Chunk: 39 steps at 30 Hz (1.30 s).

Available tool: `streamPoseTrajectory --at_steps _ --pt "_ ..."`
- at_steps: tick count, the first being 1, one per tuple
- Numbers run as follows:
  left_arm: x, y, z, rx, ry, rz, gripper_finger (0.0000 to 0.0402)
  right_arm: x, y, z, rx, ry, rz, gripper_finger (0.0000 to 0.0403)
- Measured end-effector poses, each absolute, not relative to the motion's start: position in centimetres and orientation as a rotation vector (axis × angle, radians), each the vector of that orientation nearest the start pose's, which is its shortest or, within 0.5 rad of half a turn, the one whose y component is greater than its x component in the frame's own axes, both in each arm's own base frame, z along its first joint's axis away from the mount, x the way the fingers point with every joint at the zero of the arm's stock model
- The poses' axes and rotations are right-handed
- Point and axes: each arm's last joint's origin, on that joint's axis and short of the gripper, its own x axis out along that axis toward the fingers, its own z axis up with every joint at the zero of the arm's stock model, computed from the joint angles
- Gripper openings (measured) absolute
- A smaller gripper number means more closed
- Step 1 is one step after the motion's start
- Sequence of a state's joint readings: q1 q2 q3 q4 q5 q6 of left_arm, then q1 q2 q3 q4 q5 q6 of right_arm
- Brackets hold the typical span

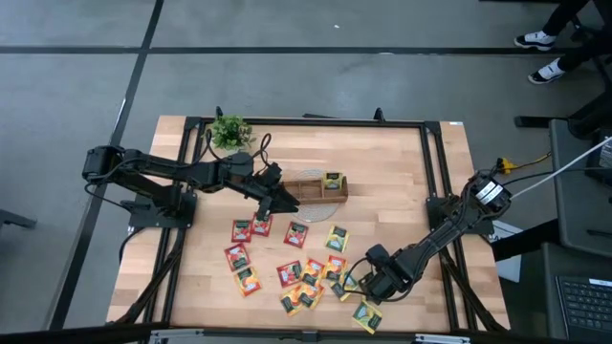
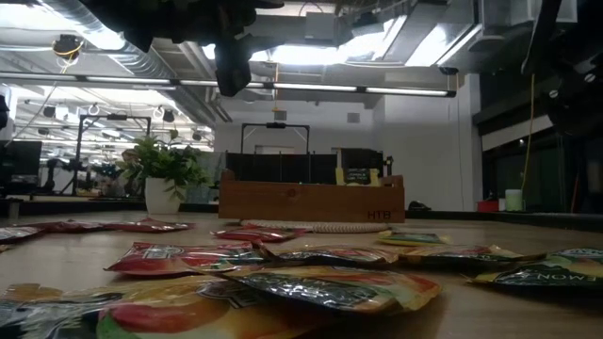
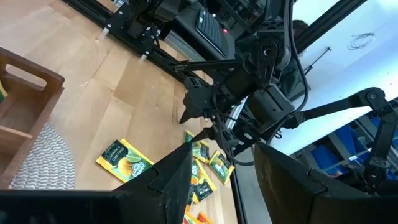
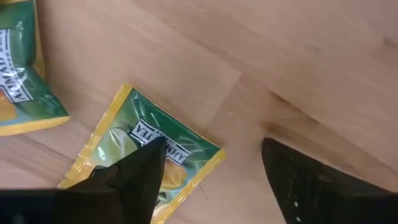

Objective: Pick & Place Tea
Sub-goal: Put the yellow tea bag into the right section of the wooden organizer

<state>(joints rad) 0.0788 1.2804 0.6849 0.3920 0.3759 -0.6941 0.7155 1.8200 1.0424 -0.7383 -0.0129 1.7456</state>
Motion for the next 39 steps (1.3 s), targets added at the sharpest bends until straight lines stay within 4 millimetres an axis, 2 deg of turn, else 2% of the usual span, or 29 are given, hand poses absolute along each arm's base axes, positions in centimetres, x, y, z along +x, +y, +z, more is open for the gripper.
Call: streamPoseTrajectory --at_steps 4,10,11,22,33,39 --pt "27.4 1.1 25.0 -0.733 0.294 -0.216 0.0168 23.3 20.3 13.3 0.857 1.406 -0.744 0.0199" --pt "27.4 1.1 25.0 -0.733 0.294 -0.216 0.0168 23.5 20.4 13.3 0.875 1.394 -0.719 0.0033" --pt "27.4 1.1 25.0 -0.733 0.294 -0.216 0.0168 23.5 20.4 13.3 0.872 1.392 -0.72 0.0018" --pt "27.4 1.1 25.0 -0.732 0.294 -0.216 0.0168 23.6 20.5 13.5 0.859 1.394 -0.726 0.0004" --pt "27.4 1.1 25.0 -0.733 0.294 -0.216 0.0168 24.4 21.1 16.9 0.716 1.441 -0.725 0.0002" --pt "27.4 1.1 25.0 -0.733 0.294 -0.216 0.0168 24.6 21.4 18.3 0.684 1.404 -0.737 0.0003"
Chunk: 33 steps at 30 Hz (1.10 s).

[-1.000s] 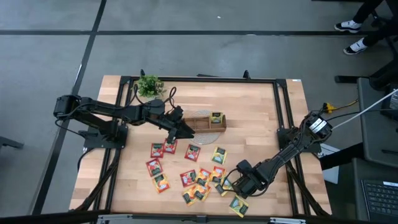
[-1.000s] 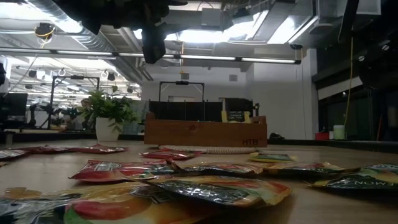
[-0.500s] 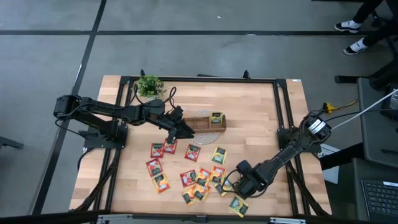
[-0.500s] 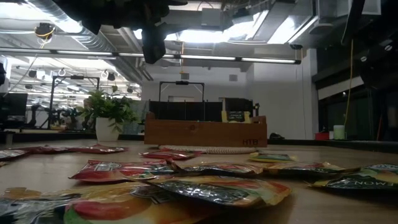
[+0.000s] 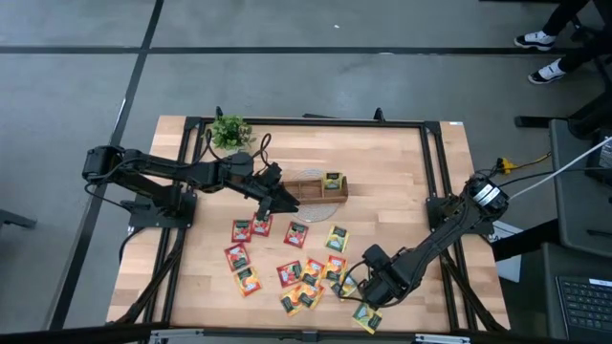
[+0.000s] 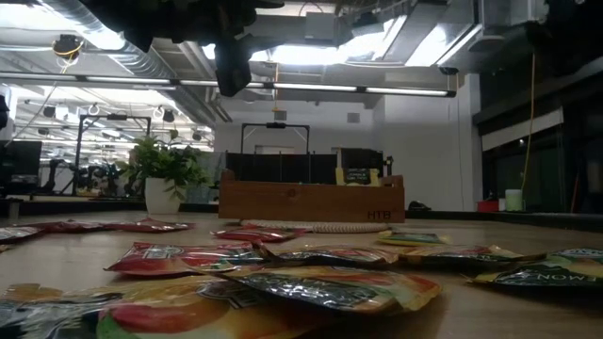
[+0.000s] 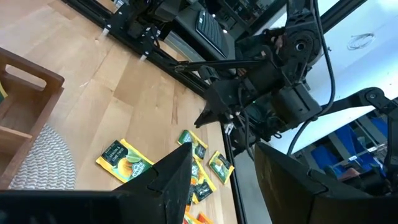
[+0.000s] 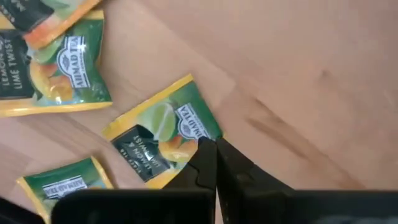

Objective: Pick & Place Tea
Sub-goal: Put the yellow tea bag into the right section of the wooden organizer

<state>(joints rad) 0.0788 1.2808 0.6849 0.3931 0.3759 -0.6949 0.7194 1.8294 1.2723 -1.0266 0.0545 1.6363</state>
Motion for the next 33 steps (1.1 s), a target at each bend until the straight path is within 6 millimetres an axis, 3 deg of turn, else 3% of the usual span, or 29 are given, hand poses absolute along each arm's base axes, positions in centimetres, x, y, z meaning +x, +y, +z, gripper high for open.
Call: streamPoseTrajectory --at_steps 4,11,15,21,33 --pt "27.4 1.1 25.0 -0.733 0.294 -0.216 0.0168 25.0 21.7 18.7 0.717 1.39 -0.702 0.0043" --pt "27.4 1.1 25.0 -0.733 0.294 -0.216 0.0168 24.7 21.6 18.7 0.71 1.416 -0.72 0.0193" --pt "27.4 1.1 25.0 -0.733 0.293 -0.217 0.0168 24.7 21.6 18.3 0.696 1.434 -0.743 0.0249" --pt "27.4 1.1 25.0 -0.732 0.29 -0.218 0.0168 25.1 22.4 16.1 0.694 1.502 -0.751 0.0258" --pt "27.4 1.1 25.0 -0.734 0.288 -0.218 0.0168 25.5 22.8 14.4 0.679 1.513 -0.766 0.0236"
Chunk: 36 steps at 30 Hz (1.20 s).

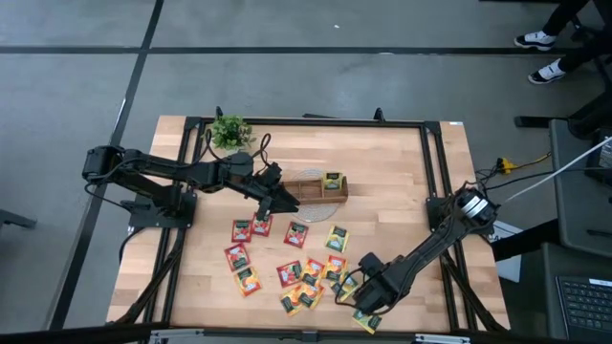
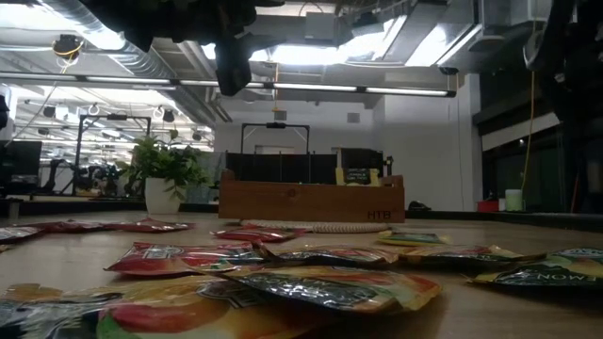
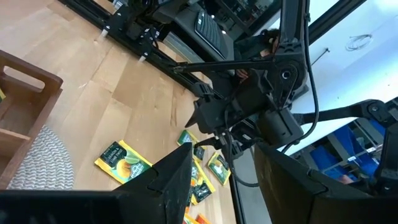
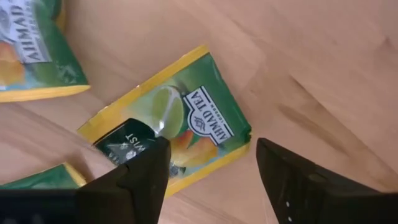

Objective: Pick & Place Tea
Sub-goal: Put the yellow tea bag into the right section of the wooden organizer

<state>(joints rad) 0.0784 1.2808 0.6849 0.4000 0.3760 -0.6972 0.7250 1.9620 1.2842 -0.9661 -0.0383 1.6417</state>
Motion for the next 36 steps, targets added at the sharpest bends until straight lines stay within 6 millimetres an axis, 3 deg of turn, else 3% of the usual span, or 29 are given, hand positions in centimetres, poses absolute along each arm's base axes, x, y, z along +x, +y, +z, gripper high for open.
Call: streamPoseTrajectory --at_steps 10,21,29,33,36 --pt "27.4 1.1 25.0 -0.749 0.289 -0.217 0.0168 25.4 22.7 13.2 0.707 1.514 -0.742 0.0204" --pt "27.4 1.1 25.0 -0.749 0.29 -0.22 0.0168 25.4 22.7 12.7 0.721 1.508 -0.725 0.0015" --pt "27.4 1.1 25.0 -0.749 0.29 -0.22 0.0168 25.3 22.6 13.1 0.708 1.509 -0.734 0.0008" --pt "27.4 1.1 25.2 -0.746 0.276 -0.226 0.0168 25.0 22.2 14.4 0.654 1.498 -0.784 0.0007" --pt "27.5 1.1 25.6 -0.737 0.235 -0.24 0.0168 25.3 22.2 16.9 0.679 1.432 -0.739 0.0007"
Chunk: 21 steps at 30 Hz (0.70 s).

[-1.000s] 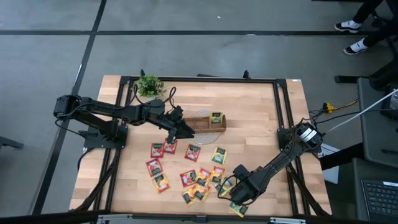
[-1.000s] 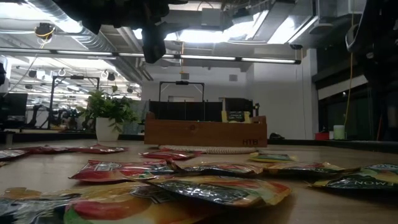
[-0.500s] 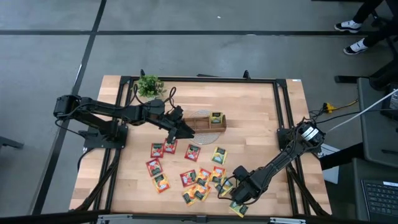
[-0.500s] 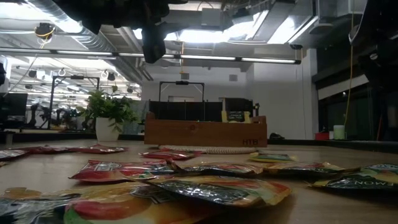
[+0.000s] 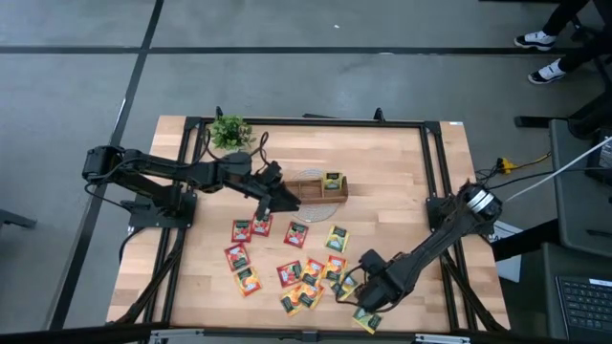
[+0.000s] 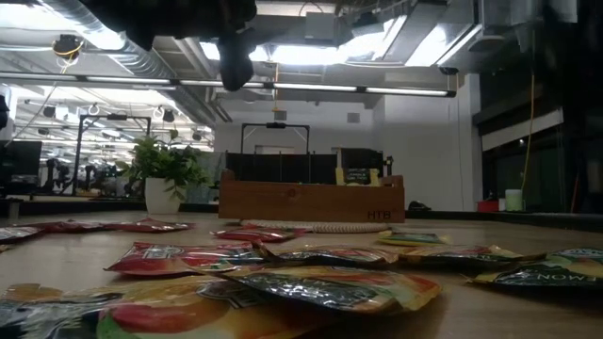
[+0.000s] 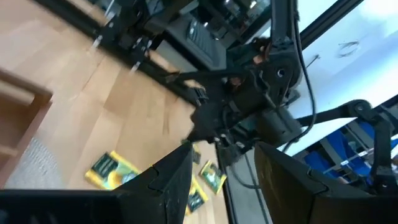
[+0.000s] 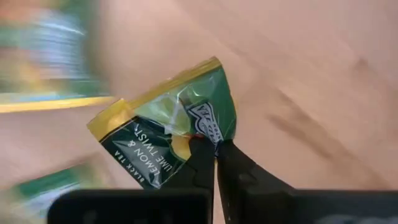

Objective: Pick & Place Tea
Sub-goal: Put the yellow tea bag into the right section of the wooden organizer

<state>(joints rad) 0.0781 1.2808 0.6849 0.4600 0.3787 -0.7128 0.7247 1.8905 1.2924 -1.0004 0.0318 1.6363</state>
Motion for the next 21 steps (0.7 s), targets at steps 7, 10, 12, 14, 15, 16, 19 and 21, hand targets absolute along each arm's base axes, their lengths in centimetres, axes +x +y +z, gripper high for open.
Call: streamPoseTrajectory --at_steps 7,10,12,14,15,16,19,21 --pt "27.6 1.1 26.4 -0.755 0.158 -0.258 0.0168 25.1 21.2 22.5 0.627 1.249 -0.69 0.0007" --pt "27.6 1.1 26.5 -0.778 0.147 -0.258 0.0168 25.5 20.5 24.2 0.581 1.184 -0.685 0.0007" --pt "27.6 1.0 26.5 -0.794 0.149 -0.252 0.0168 26.1 20.0 25.7 0.57 1.137 -0.665 0.0007" --pt "27.6 0.7 26.5 -0.801 0.142 -0.24 0.0168 26.7 19.4 26.8 0.542 1.121 -0.653 0.0007" --pt "27.6 0.5 26.5 -0.801 0.138 -0.231 0.0168 27.0 19.1 27.2 0.529 1.12 -0.64 0.0007" --pt "27.6 0.3 26.5 -0.801 0.136 -0.224 0.0168 27.5 18.7 27.6 0.525 1.115 -0.63 0.0007" --pt "27.7 -0.4 26.5 -0.8 0.129 -0.206 0.0168 28.6 17.5 28.6 0.517 1.099 -0.618 0.0007" --pt "27.7 -0.9 26.5 -0.799 0.123 -0.192 0.0168 29.3 16.6 29.1 0.504 1.096 -0.612 0.0007"
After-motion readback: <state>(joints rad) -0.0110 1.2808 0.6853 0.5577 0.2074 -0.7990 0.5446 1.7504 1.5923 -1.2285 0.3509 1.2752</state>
